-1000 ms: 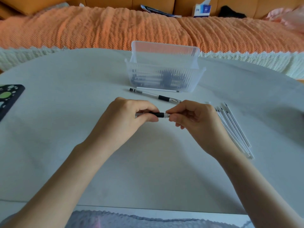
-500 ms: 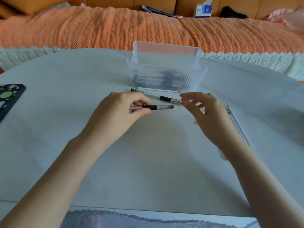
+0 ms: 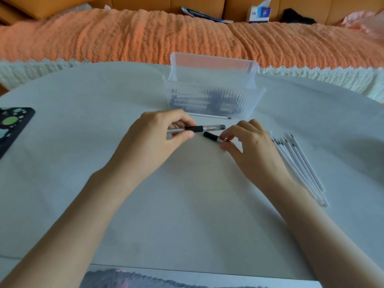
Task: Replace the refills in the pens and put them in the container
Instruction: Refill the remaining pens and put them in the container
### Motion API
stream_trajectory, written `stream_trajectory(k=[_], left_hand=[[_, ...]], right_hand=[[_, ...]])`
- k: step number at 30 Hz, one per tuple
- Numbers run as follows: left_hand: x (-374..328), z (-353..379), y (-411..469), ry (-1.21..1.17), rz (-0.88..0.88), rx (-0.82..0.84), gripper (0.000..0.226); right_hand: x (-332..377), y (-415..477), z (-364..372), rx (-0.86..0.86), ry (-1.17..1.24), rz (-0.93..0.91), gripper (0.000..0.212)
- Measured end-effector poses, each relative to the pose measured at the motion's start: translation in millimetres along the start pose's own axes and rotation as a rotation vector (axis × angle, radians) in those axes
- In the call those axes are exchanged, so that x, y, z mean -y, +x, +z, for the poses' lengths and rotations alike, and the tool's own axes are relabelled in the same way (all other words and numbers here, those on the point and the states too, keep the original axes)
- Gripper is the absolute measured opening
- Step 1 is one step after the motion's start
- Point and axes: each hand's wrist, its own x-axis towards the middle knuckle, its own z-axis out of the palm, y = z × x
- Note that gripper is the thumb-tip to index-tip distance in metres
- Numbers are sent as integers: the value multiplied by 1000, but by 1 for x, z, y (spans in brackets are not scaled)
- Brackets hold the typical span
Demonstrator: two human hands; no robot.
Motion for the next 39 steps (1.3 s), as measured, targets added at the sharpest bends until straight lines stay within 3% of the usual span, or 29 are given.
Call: stream_trajectory(k=[10, 17, 25, 31, 39], left_hand=[[-2, 2, 18, -6, 34, 25, 15], [-26, -14, 84, -5, 173, -3, 17], [-1, 15, 155, 135, 32, 161, 14], [3, 16, 154, 100, 19, 141, 20], [-31, 15, 68, -18, 233, -9, 17]], right_hand=[[2, -14, -17, -31, 67, 0, 6], [4, -14, -19, -25, 85, -15, 6], [2, -12, -23, -42, 106, -53, 5], [2, -11, -25, -49, 116, -49, 7], [5, -9, -34, -46, 257, 84, 9]])
